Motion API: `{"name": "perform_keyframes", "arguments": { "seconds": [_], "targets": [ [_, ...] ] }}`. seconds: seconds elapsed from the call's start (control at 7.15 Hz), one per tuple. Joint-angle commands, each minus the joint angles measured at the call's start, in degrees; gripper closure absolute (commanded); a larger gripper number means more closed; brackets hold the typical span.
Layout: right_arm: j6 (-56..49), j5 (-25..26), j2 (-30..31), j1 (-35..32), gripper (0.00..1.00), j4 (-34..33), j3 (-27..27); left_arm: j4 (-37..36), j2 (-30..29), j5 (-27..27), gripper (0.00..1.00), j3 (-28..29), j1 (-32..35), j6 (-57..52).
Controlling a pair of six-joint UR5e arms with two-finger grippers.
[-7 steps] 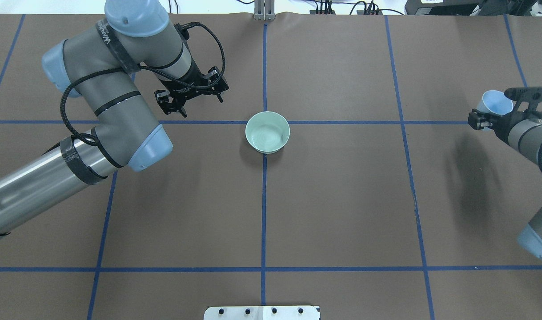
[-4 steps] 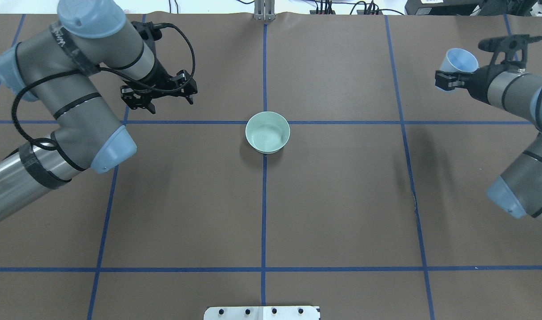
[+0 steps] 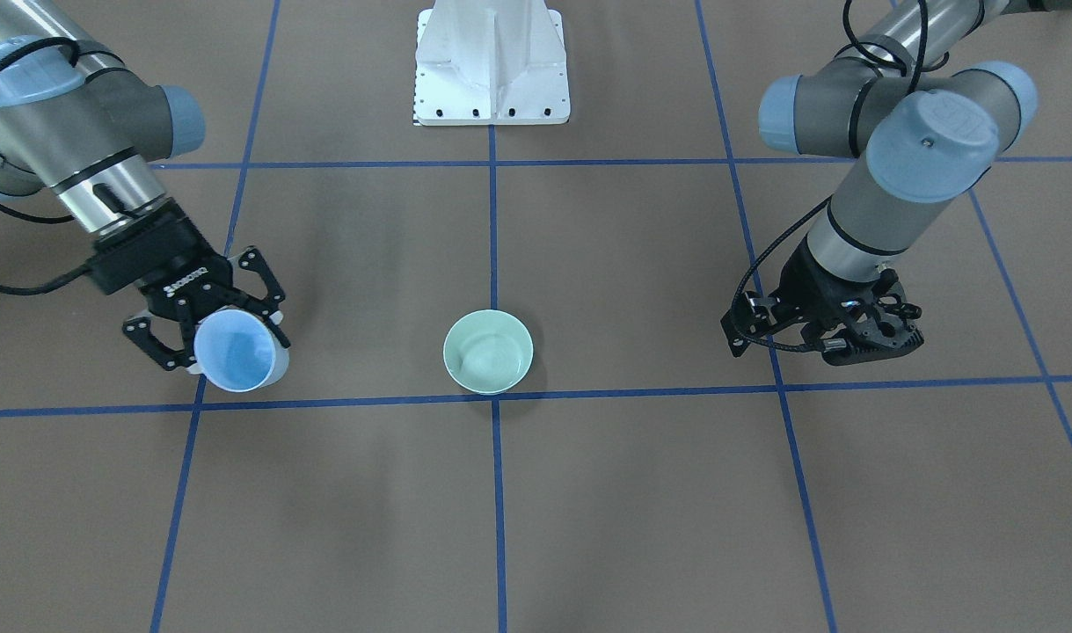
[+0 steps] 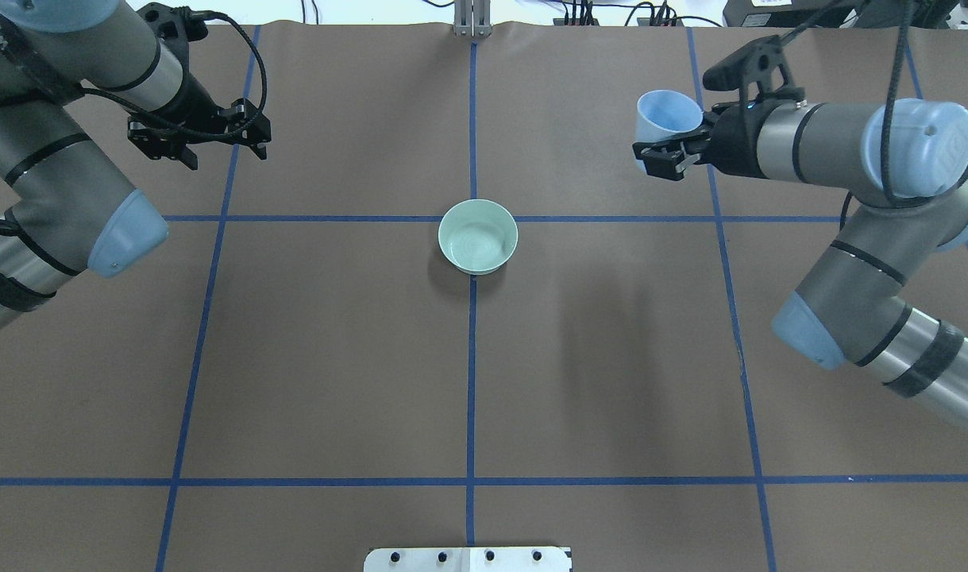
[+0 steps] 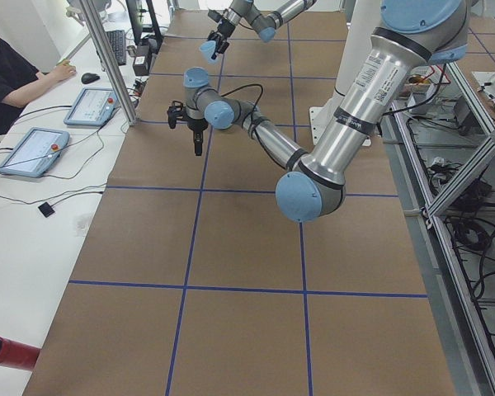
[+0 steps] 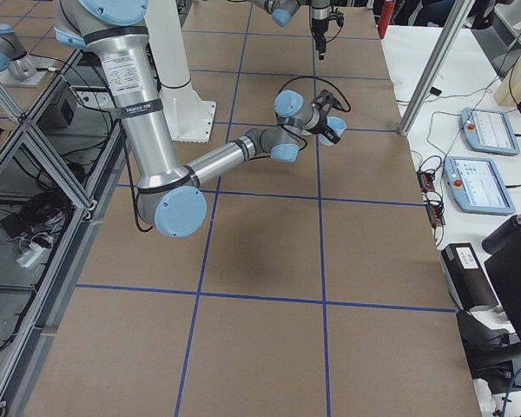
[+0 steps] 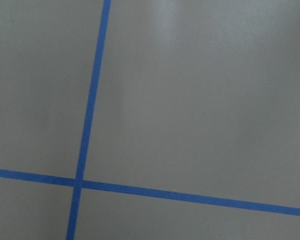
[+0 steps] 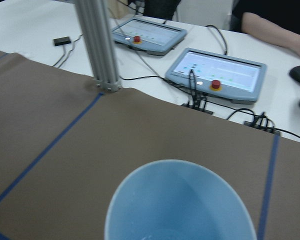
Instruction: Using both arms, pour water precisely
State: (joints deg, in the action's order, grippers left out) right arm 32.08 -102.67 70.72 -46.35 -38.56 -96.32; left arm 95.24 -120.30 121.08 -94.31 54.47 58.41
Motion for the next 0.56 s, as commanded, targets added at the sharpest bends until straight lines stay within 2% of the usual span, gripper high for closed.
{"name": "perform_keyframes", "arguments": {
  "seconds": [0.0, 0.42],
  "targets": [
    [-5.9, -0.3, -4.5, 3.7, 1.00, -8.1, -0.1, -0.3, 0.2, 0.0, 0.00, 0.4, 1.3, -1.6],
    [-9.4, -0.5, -10.0, 8.7, 1.00, -20.4, -0.4, -0.2, 1.3, 0.0, 0.00, 1.1, 3.1, -4.2]
  ]
}}
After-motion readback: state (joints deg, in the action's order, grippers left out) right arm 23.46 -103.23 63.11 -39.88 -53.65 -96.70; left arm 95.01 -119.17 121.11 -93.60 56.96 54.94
